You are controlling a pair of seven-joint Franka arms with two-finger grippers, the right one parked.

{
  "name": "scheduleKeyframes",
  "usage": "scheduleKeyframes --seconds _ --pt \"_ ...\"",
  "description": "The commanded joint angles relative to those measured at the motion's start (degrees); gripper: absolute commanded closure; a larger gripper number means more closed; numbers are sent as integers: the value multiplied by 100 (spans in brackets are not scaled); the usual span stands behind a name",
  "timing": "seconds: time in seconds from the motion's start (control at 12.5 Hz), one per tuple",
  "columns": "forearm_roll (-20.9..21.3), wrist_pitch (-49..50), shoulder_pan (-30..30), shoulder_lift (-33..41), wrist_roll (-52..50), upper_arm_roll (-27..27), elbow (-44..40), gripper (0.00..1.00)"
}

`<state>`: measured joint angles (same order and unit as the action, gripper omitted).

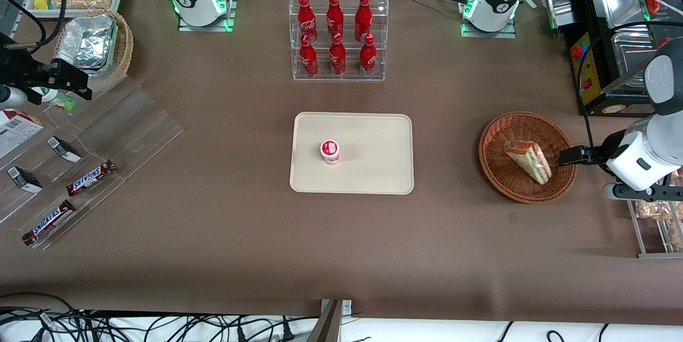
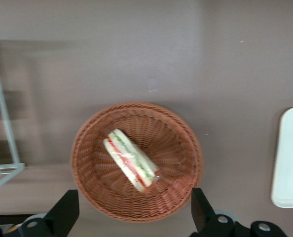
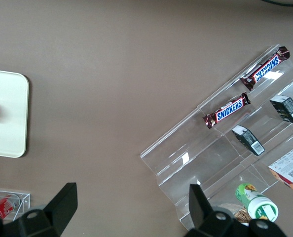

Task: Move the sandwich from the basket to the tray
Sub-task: 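Move the left gripper over the wrapped sandwich in the wicker basket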

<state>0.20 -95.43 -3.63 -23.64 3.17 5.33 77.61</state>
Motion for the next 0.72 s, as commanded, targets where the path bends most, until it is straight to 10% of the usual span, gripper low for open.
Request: scheduleKeyframes --seconds 0.0,0.64 --pt "244 95 -16 17 -167 -111 -62 0" --pt "165 86 291 -27 -770 -102 69 0"
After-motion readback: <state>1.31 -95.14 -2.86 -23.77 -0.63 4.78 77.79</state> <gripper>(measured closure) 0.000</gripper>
